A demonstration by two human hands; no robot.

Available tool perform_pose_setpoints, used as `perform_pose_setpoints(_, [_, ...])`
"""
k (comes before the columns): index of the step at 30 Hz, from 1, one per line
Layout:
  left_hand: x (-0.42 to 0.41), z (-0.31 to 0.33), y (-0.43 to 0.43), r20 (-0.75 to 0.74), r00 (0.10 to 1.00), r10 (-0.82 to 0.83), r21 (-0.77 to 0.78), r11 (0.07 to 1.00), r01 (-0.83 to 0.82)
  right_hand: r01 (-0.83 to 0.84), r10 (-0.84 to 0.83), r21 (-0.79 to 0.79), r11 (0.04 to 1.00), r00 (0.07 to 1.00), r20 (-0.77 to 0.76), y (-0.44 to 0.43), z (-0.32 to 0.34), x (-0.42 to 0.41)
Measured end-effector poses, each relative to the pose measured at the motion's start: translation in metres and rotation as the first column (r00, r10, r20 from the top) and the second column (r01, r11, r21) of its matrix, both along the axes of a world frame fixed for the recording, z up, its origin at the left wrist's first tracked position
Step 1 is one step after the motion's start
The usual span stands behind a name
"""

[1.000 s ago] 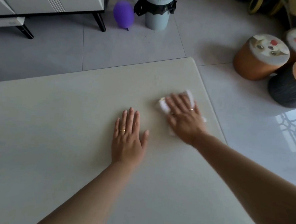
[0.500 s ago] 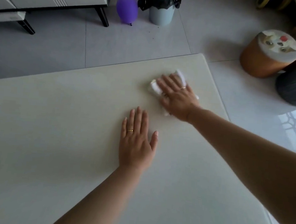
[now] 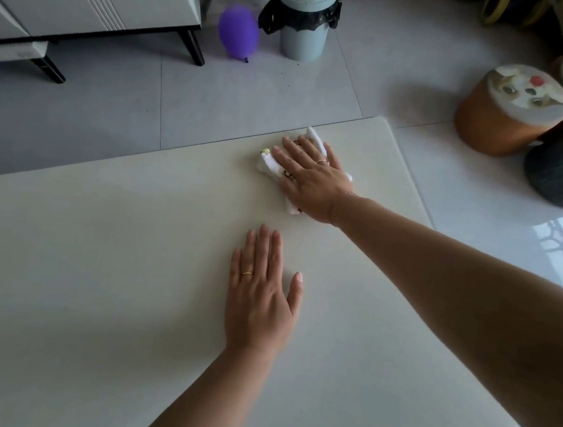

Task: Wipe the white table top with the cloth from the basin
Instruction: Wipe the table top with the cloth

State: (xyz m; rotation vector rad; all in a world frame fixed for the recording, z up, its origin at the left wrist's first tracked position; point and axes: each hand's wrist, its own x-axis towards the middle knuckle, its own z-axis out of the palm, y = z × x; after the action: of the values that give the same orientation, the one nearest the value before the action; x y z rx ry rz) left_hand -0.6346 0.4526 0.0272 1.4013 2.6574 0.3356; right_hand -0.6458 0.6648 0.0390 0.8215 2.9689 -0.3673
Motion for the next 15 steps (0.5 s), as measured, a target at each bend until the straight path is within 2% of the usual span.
perform_pose_setpoints(4, [-0.001, -0.002, 0.001, -0.025, 1.0, -0.011, -0.005, 1.0, 0.011, 0.346, -0.346, 0.002, 0.938, 0.938, 0.028, 0.065, 0.001, 0.035])
perform_pose_setpoints(6, [-0.001, -0.002, 0.002, -0.028, 1.0, -0.006, -0.011, 1.0, 0.006, 0.442, -0.442, -0.017, 0.897, 0.897, 0.032, 0.078, -0.001, 0.046])
perform_pose_setpoints(10, [-0.002, -0.001, 0.002, -0.039, 0.999, -0.007, -0.028, 1.0, 0.006, 0.517, -0.515, -0.037, 0.855, 0.856, 0.046, 0.064, -0.001, 0.058])
perform_pose_setpoints(15, [-0.002, 0.0, 0.002, -0.045, 0.999, -0.002, -0.037, 0.999, 0.001, 0.485, -0.483, -0.052, 0.873, 0.875, 0.047, 0.022, 0.004, 0.104])
